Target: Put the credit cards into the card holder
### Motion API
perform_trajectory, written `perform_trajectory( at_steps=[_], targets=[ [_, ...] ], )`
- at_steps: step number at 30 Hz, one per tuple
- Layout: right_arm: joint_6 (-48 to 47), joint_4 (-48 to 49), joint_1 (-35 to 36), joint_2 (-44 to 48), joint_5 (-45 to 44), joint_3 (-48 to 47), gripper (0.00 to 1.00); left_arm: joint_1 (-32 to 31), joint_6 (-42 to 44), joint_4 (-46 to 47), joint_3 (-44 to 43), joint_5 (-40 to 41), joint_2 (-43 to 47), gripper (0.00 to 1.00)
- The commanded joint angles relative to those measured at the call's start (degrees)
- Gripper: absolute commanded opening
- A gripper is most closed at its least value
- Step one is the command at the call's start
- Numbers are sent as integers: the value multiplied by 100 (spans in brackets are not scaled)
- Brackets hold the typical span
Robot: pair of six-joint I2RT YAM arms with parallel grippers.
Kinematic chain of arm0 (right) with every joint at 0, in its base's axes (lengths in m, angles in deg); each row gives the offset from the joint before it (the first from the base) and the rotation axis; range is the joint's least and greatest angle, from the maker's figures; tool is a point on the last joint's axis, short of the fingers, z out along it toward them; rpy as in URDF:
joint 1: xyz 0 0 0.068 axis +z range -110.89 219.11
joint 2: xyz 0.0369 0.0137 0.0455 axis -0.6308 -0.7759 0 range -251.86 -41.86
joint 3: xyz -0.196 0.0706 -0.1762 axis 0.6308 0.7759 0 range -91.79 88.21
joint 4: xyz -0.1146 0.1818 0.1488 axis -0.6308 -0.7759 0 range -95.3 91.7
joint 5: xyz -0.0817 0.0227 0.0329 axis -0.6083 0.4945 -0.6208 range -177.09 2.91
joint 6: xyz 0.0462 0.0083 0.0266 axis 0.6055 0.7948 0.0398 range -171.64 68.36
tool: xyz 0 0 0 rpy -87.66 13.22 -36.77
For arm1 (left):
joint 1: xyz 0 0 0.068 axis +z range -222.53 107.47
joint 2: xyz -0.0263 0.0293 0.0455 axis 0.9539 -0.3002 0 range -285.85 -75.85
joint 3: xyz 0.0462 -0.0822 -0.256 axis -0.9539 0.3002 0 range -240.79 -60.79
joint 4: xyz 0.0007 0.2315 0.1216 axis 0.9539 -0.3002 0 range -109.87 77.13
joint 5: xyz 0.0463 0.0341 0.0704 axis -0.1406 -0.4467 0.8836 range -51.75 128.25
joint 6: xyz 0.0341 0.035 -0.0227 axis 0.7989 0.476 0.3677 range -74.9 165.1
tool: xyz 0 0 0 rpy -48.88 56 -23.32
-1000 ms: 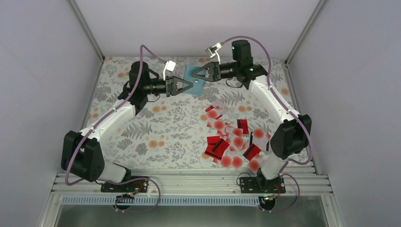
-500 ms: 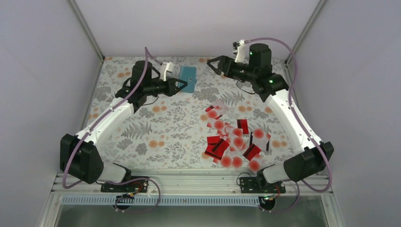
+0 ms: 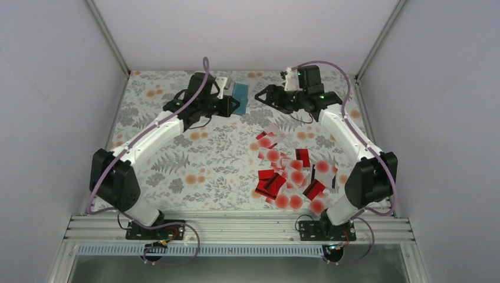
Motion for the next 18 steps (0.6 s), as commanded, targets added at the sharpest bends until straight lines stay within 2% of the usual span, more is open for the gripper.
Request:
perform_trajectory(
  at_steps=[1,11,18],
  targets=[
    [-246,-139,234,-23,-50,-234,83,-248,-66,-240,-481,402,-245,2],
    [-45,-105,502,-251,-209,-329,64,-645,244,-493,-1158,608,-727,2],
    [-74,-101,503,-247,-357,-480,55,-884,341,-618,-1336,721,-888,2]
  ],
)
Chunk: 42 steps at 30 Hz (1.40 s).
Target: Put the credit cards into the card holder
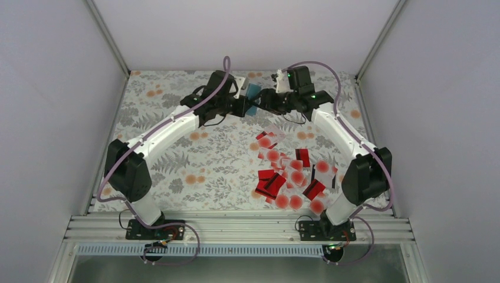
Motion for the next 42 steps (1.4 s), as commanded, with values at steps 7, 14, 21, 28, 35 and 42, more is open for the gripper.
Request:
perform_trajectory(
  at_steps=[7,14,21,28,35,42],
  targets=[
    [-41,-112,57,-3,-442,-347,45,-284,171,-49,-306,102,-53,2],
    [79,-156,57,-63,-367,-23,37,-360,229,136,-284,34,-7,2],
    [73,-371,57,-95,-481,175,32,-386,224,265,-284,3,-15,2],
    [0,-484,57,-361,-697,159,27,-418,257,428,-258,-161,50,2],
    [-6,-656,48,-446,-906,202,7,-434,333,410,-333,-87,28,2],
    [-31,-874,40,-555,-1073,140,4,-479,399,319,-390,54,24,2]
  ],
)
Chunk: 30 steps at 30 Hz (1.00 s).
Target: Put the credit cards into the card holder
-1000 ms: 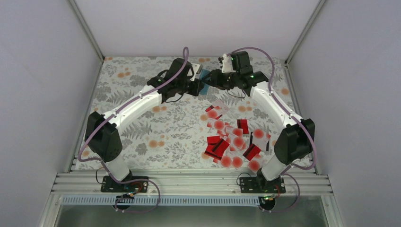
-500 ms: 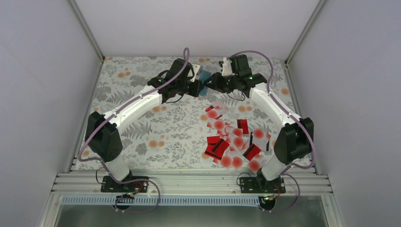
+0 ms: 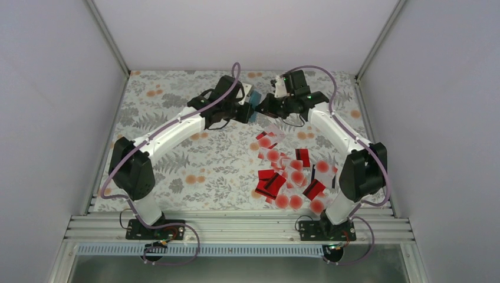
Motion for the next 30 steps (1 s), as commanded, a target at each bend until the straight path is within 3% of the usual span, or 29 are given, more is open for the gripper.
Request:
perform_trajectory(
  at_steps=[1,15,27,30],
  targets=[
    [-31,-608,16,-325,-567,75,4,-193,141,654,-307,-275,204,2],
    [-317,-726,-28,-71,-867,413,4,-171,-109,608,143,80,479,2],
    [-643,-696,-329,580,-1366,1461,4,-28,-96,449,424,207,755,2],
    [-767,-702,-504,626,-1342,1622,20,9,-72,432,432,139,802,2]
  ],
)
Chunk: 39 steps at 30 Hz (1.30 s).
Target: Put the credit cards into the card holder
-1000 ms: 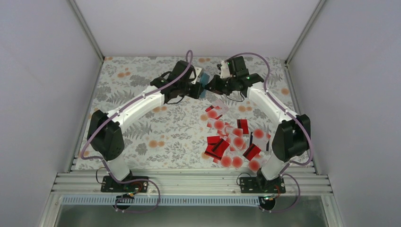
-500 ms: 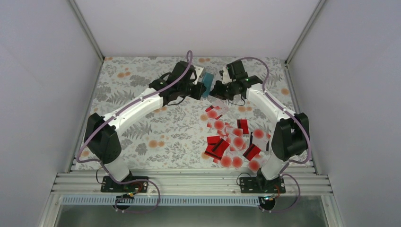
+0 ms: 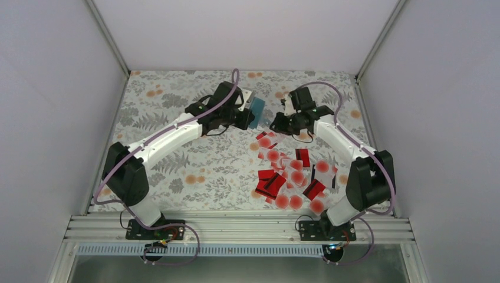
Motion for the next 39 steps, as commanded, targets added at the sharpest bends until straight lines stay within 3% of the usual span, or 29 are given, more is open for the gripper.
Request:
perform_trajectory(
  at_steps=[1,3,5,12,16,22,27,38,39],
  targets=[
    [-273,-456,-378,88,-427,400,32,198,-20,340,-80,180,499,2],
    [-367,-463,-580,176,-362,443,50,248,-23,334,-62,84,535,2],
    [-483,-428,-756,296,-116,436,59,335,-65,348,-35,-88,572,2],
    [-670,315,-1054,882,2024,238,68,821,-276,443,101,-1002,728,2],
    [-234,1225,-1068,990,3552,269,77,1228,-542,656,223,-1786,847,2],
    [182,1652,-1033,742,4302,-245,97,1637,-1060,894,103,-2881,898,2],
    [261,1609,-821,351,4446,-861,98,1871,-1495,1220,46,-3762,932,2],
    [542,1659,-291,-110,4188,-1691,91,1979,-1744,1410,-331,-4468,964,3],
    [530,1649,-293,-122,4146,-1715,88,1979,-1769,1453,-331,-4519,990,2]
  ],
)
